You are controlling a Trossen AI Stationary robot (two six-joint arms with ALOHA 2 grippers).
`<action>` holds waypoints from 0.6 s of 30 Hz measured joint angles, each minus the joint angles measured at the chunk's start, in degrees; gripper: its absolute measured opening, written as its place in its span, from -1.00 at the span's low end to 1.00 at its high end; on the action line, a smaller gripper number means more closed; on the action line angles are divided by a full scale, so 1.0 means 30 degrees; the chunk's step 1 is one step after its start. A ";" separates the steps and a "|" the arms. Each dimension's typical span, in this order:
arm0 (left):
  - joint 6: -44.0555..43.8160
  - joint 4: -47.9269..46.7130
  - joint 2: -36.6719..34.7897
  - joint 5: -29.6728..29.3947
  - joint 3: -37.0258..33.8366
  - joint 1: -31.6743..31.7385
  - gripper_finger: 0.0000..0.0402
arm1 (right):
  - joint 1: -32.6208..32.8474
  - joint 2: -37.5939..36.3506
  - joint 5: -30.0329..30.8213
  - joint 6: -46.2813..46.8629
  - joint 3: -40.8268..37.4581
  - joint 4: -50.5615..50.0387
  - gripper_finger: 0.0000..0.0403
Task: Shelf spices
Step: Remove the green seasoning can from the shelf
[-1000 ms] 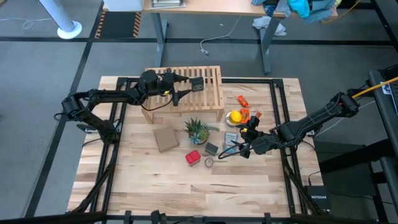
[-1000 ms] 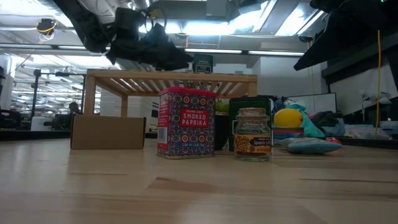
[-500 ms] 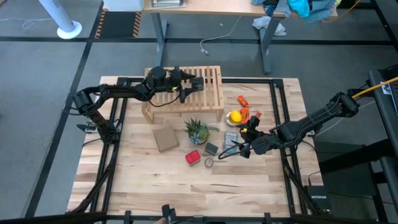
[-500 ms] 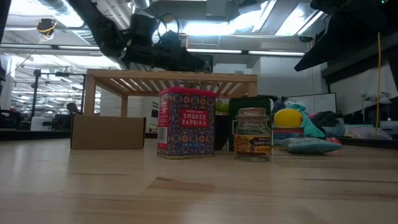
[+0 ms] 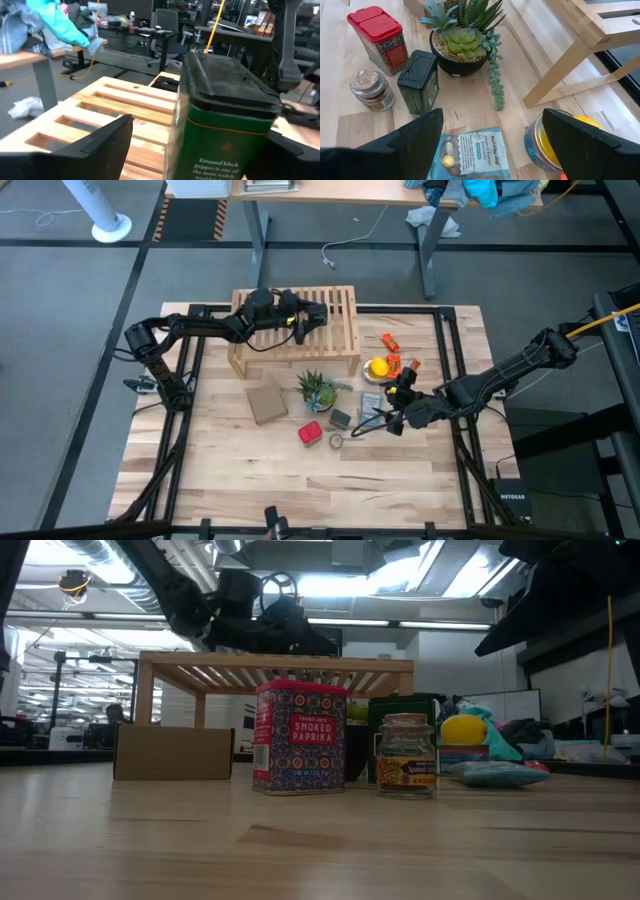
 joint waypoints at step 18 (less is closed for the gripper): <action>0.1872 0.0030 0.0000 0.0114 0.0000 -0.0408 0.54 | -0.0002 0.0000 -0.6235 0.0025 0.0000 -0.0270 0.72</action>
